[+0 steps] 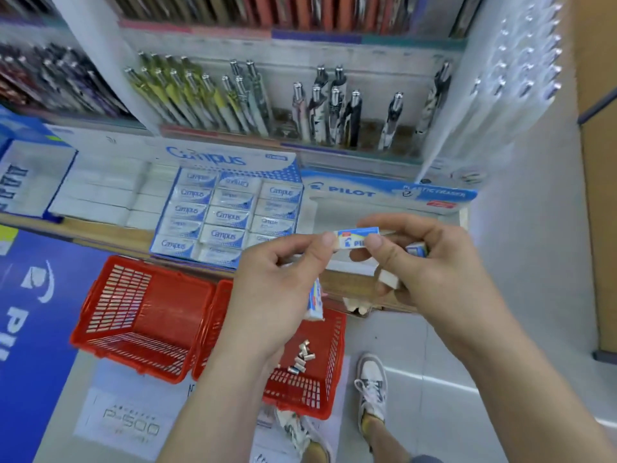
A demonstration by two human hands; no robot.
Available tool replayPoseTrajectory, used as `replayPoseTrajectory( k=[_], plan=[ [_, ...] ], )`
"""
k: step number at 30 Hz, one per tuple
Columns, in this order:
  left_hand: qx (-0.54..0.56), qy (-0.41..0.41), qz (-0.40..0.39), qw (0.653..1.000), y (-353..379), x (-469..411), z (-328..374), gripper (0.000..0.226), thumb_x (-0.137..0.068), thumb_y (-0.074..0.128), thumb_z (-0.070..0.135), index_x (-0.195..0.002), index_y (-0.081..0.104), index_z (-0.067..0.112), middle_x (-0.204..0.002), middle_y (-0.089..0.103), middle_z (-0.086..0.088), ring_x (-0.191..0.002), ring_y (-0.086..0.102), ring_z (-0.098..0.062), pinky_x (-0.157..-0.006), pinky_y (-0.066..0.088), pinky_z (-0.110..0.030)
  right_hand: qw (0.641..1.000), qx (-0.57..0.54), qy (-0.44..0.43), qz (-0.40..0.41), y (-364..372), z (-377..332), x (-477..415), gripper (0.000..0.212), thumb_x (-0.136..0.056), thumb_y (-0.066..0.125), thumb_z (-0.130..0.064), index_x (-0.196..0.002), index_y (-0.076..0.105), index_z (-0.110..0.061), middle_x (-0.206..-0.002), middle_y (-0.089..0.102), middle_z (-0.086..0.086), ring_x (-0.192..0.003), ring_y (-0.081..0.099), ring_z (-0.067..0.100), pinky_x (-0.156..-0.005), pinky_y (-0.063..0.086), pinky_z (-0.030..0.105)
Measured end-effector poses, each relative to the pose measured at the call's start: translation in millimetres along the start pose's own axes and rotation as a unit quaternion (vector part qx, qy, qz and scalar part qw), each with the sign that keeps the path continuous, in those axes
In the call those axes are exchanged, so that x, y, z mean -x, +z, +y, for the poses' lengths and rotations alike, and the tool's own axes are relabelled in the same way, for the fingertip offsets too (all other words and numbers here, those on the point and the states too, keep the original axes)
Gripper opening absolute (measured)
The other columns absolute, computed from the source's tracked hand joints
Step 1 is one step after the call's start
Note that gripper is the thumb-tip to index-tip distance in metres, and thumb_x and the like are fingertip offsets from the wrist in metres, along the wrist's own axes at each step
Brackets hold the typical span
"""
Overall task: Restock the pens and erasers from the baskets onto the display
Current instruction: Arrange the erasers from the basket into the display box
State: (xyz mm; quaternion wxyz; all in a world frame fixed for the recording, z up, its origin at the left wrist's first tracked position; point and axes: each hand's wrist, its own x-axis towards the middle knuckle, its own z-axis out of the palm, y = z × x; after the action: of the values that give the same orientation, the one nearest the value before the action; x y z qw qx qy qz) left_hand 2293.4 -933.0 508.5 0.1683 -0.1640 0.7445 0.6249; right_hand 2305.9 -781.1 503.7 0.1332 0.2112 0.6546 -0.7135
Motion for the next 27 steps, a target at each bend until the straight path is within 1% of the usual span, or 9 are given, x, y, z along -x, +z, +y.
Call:
replayPoseTrajectory(
  k=[2,4,7,10,12,14,18,23,27],
  plan=[
    [-0.064,0.015,0.001,0.998,-6,-6,2,0.009,-0.077,0.072,0.040,-0.081,0.076,0.033,-0.080,0.073,0.010,-0.084,0.067,-0.008,-0.083,0.053,-0.025,1.000,-0.009,0.001,0.022,2,2,-5,0.011,-0.088,0.066,-0.014,-0.097,0.069,-0.019,-0.077,0.074,0.004,-0.042,0.053,0.008,-0.043,0.044,0.019],
    [-0.209,0.053,0.008,0.976,-16,-13,3,0.008,-0.075,0.072,0.044,-0.082,0.073,0.040,-0.084,0.068,0.016,-0.085,0.060,0.003,-0.075,0.045,-0.010,0.998,0.008,-0.010,0.063,5,6,-14,0.008,-0.087,0.068,-0.017,-0.096,0.067,-0.018,-0.079,0.075,0.001,-0.044,0.053,0.010,-0.044,0.043,0.019],
    [-0.446,0.109,-0.026,0.888,-26,-23,3,0.020,-0.080,0.065,0.046,-0.100,0.069,0.044,-0.091,0.056,0.014,-0.089,0.054,-0.001,-0.075,0.038,-0.018,0.991,0.047,-0.029,0.123,15,8,-25,0.010,-0.085,0.071,-0.020,-0.092,0.067,-0.015,-0.081,0.074,0.000,-0.042,0.055,0.008,-0.041,0.039,0.016],
    [-0.546,0.141,-0.065,0.823,-27,-30,1,0.019,-0.086,0.057,0.042,-0.103,0.068,0.039,-0.093,0.049,0.009,-0.088,0.057,-0.014,-0.073,0.039,-0.027,0.985,0.071,-0.032,0.152,32,8,-38,0.012,-0.085,0.072,-0.021,-0.091,0.066,-0.014,-0.079,0.073,-0.002,-0.040,0.053,0.000,-0.039,0.038,0.012],
    [-0.566,0.173,-0.077,0.802,-28,-32,-2,0.020,-0.088,0.054,0.039,-0.100,0.069,0.035,-0.091,0.045,0.007,-0.083,0.057,-0.018,-0.070,0.043,-0.030,0.985,0.066,-0.019,0.157,43,10,-47,0.014,-0.085,0.072,-0.021,-0.094,0.065,-0.013,-0.077,0.073,-0.002,-0.042,0.054,-0.001,-0.042,0.043,0.014],
    [-0.561,0.193,-0.081,0.801,-30,-34,-4,0.021,-0.089,0.052,0.038,-0.099,0.069,0.033,-0.090,0.043,0.007,-0.080,0.058,-0.019,-0.067,0.045,-0.032,0.984,0.074,-0.005,0.164,51,13,-55,0.012,-0.086,0.072,-0.022,-0.093,0.064,-0.015,-0.077,0.073,-0.001,-0.048,0.060,0.005,-0.046,0.047,0.018],
    [-0.553,0.215,-0.091,0.800,-33,-35,-6,0.020,-0.090,0.051,0.037,-0.096,0.069,0.030,-0.086,0.039,0.006,-0.077,0.058,-0.021,-0.065,0.045,-0.033,0.977,0.114,-0.003,0.180,59,16,-63,0.016,-0.087,0.070,-0.025,-0.076,0.059,-0.026,-0.074,0.073,-0.001,-0.055,0.062,0.011,-0.047,0.050,0.021],
    [-0.549,0.263,-0.088,0.788,-37,-38,-12,0.013,-0.084,0.060,0.031,-0.078,0.071,0.027,-0.073,0.037,0.005,-0.059,0.055,-0.021,-0.050,0.041,-0.030,0.962,0.172,-0.014,0.213,60,19,-67,0.033,-0.085,0.071,-0.030,-0.054,0.061,-0.022,-0.061,0.070,-0.002,-0.061,0.065,0.018,-0.067,0.057,0.046],
    [-0.552,0.268,-0.103,0.783,-38,-40,-13,0.011,-0.080,0.063,0.030,-0.072,0.070,0.027,-0.072,0.042,0.006,-0.054,0.055,-0.020,-0.046,0.041,-0.029,0.958,0.188,-0.013,0.215,59,19,-69,0.028,-0.084,0.071,-0.031,-0.058,0.065,-0.023,-0.059,0.069,-0.005,-0.060,0.064,0.015,-0.069,0.057,0.045]
  ],
)
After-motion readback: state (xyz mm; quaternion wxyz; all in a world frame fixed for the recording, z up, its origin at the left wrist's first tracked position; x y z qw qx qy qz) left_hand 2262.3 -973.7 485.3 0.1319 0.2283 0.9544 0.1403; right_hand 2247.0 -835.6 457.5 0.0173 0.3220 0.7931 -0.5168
